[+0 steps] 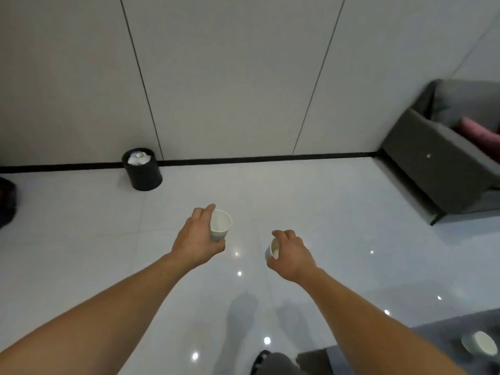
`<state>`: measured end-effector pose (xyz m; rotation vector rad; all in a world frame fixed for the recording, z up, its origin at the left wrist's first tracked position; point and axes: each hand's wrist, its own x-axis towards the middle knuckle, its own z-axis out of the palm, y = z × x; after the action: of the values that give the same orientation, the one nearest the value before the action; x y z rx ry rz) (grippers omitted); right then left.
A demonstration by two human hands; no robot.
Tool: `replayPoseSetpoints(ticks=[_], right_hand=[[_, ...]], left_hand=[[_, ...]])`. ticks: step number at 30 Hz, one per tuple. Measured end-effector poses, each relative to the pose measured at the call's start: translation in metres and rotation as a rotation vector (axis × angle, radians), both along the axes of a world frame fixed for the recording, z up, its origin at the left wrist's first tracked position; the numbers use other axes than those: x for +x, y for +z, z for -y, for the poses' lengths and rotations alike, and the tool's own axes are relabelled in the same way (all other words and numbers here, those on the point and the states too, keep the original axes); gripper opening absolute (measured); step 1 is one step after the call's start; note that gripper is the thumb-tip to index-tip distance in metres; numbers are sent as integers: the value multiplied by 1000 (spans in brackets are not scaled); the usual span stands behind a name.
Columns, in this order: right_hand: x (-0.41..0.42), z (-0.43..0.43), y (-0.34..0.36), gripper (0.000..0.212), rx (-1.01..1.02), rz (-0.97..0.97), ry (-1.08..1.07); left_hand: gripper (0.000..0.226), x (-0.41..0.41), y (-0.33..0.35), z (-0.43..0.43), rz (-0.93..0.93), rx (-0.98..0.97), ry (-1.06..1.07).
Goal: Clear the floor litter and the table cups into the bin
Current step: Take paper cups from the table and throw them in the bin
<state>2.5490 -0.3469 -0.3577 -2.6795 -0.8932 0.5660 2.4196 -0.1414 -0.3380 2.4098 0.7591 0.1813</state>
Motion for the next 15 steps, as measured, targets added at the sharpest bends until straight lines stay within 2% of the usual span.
replayPoseSetpoints(ticks=[6, 11, 15], right_hand=[[46, -108, -10, 74, -3, -4, 163], [99, -193, -15, 75, -12, -32, 280], [147, -264, -10, 75, -8, 0, 358]], left_hand=[[89, 15, -4, -78, -31, -17, 168], [97, 55, 8, -154, -84, 29, 266], [88, 79, 8, -205, -101, 74, 347]])
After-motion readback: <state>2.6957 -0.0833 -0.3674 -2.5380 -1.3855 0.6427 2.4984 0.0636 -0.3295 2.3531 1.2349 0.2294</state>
